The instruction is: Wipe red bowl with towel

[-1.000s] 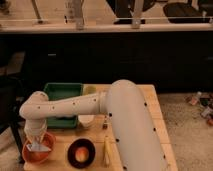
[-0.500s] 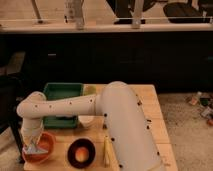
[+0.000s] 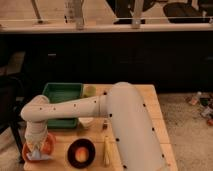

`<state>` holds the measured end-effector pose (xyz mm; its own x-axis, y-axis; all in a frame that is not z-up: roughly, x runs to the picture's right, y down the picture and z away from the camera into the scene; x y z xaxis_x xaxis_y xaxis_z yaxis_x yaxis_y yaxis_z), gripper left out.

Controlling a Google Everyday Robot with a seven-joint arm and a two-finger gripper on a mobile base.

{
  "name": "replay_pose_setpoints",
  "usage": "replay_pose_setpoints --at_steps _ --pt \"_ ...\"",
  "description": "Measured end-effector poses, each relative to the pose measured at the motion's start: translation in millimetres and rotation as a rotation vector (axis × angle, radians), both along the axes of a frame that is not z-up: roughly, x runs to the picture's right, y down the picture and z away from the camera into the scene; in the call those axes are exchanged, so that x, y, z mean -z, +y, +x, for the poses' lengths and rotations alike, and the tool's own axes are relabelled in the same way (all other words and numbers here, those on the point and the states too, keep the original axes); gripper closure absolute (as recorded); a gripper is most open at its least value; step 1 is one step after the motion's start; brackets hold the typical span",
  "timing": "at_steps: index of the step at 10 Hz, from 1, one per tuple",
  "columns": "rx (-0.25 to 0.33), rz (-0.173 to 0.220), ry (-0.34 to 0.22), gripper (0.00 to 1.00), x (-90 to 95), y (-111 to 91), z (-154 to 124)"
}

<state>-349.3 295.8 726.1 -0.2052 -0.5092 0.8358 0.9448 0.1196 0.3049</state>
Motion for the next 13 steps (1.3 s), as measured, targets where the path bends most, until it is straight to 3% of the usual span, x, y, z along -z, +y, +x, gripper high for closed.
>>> replay_pose_setpoints --at_steps 3,6,10,13 --pt "-0.006 0.007 0.044 1.00 -11.6 -8 14" --pt "0.013 0.032 0.046 1.00 -25.4 -26 10" --pt "0.032 0.026 -0.007 1.00 -28.6 -22 -20" --pt "0.044 0.015 -0.073 1.00 -16.5 -15 -42"
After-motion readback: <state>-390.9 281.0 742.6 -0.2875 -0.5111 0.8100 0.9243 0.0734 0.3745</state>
